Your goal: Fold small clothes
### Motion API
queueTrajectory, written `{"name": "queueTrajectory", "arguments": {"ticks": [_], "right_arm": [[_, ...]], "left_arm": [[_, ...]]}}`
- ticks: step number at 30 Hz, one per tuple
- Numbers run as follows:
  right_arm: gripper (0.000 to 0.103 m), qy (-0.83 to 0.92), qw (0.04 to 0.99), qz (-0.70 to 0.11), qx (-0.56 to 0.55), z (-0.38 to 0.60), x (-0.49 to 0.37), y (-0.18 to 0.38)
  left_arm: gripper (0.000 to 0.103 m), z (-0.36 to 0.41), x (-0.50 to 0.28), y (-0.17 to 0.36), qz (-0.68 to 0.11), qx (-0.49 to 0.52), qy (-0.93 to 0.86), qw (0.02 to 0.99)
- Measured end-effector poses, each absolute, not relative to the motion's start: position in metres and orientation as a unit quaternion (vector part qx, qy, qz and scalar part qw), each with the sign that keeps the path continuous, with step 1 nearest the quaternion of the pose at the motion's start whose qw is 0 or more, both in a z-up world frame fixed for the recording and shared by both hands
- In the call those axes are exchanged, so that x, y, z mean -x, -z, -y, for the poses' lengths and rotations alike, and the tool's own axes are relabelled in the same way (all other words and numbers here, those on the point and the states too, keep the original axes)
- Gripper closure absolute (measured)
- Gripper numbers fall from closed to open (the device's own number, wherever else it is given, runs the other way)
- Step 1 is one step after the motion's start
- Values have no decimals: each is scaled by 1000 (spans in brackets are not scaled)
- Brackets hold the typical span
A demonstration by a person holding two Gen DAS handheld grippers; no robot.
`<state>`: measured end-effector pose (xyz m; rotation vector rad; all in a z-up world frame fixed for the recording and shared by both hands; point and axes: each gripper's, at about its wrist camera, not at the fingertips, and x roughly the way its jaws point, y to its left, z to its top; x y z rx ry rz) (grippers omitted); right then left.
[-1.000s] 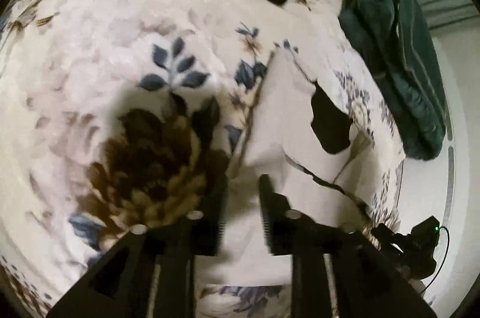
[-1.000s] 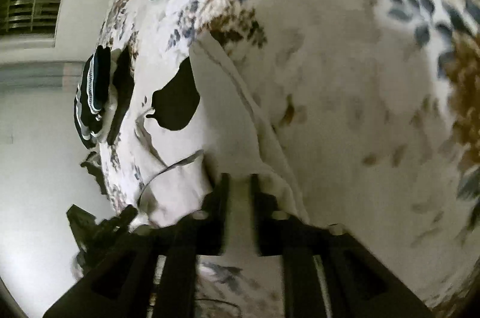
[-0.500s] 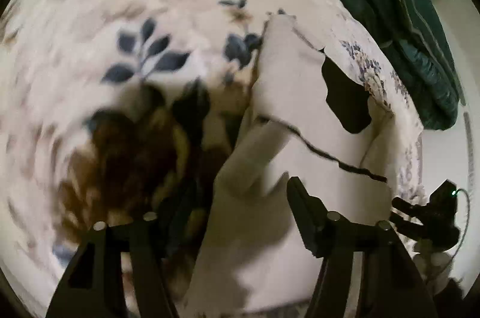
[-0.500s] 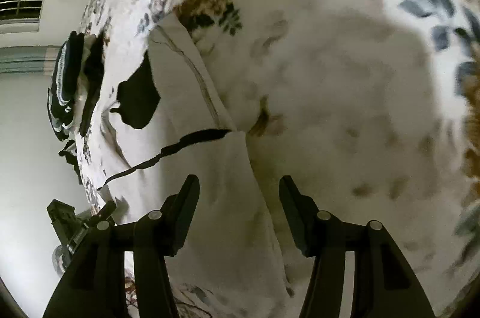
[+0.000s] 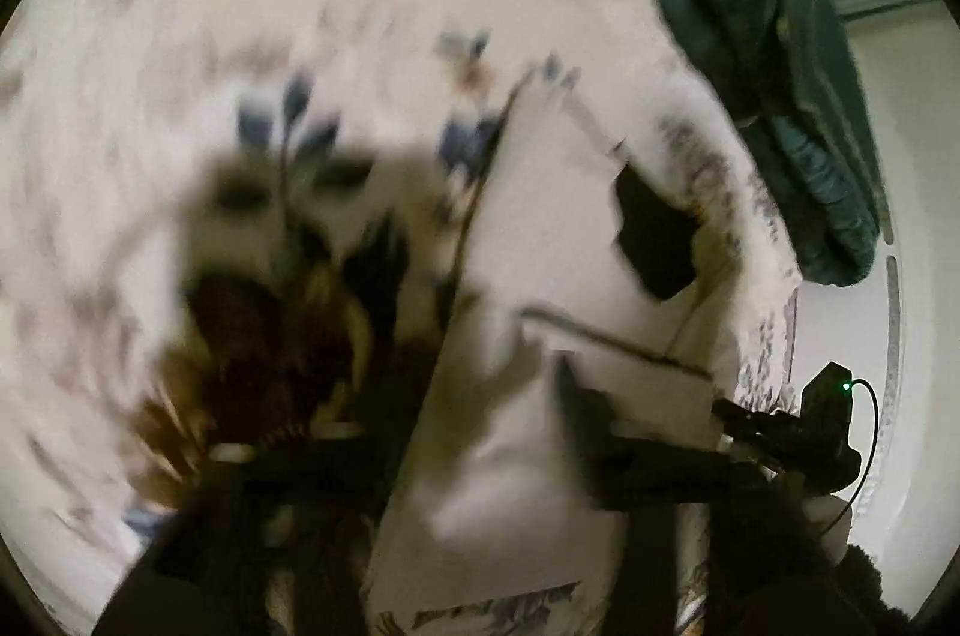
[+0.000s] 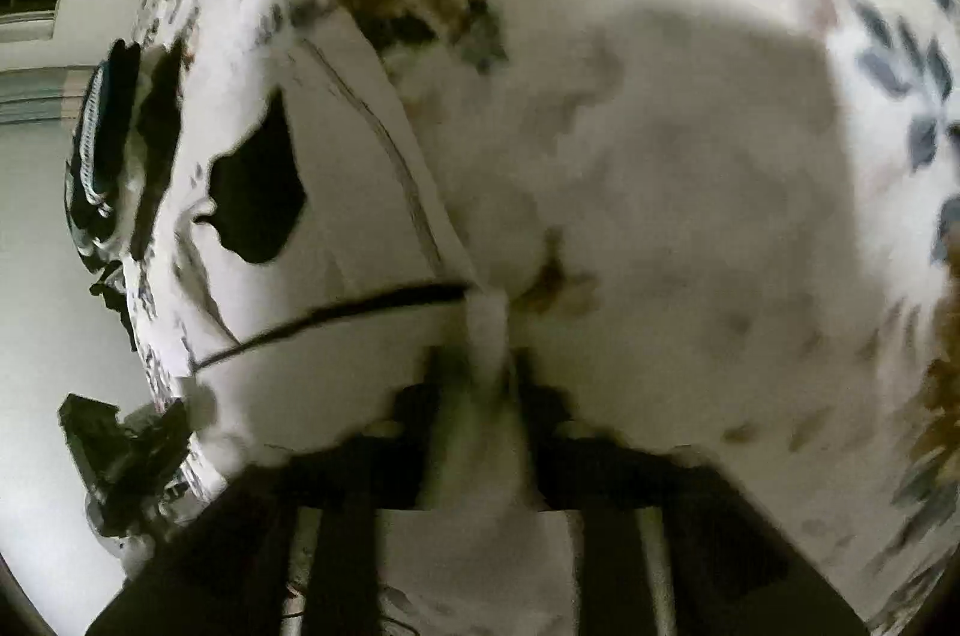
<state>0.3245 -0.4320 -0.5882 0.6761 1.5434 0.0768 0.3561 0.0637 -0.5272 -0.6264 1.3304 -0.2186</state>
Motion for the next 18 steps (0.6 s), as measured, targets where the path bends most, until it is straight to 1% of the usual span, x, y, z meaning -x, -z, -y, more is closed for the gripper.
{"name": "queueTrajectory", "arguments": {"ticks": [1,4,7,10,13,14,15,16,17,18], "right_arm": [[36,-32,675,-673,-301,432,-329,580],[35,-34,692,-650,-312,431,-358,565],[35,-28,703,-645,-299,424,-398,565],[35,-27,701,-658,-274,413,-448,583],[36,-42,678,-682,-272,406,-479,608],[38,-47,673,-686,-271,404,-483,613],[57,-51,676,-685,-268,400,-488,615],[85,-57,686,-678,-258,395,-492,613],[94,-58,693,-675,-246,393,-493,610],[95,-57,701,-671,-237,390,-493,605]], "left_arm": [[29,-64,-364,520,-598,276,101,746],[29,-56,-402,516,-595,228,108,763],[29,-39,-451,532,-605,185,121,765],[29,-10,-500,562,-632,131,140,751],[30,16,-522,578,-641,63,148,751],[34,21,-525,577,-635,52,150,756],[68,24,-526,574,-625,49,157,763],[92,26,-526,569,-617,51,166,768],[101,28,-525,564,-614,53,170,769],[101,28,-523,560,-609,58,174,772]]}}
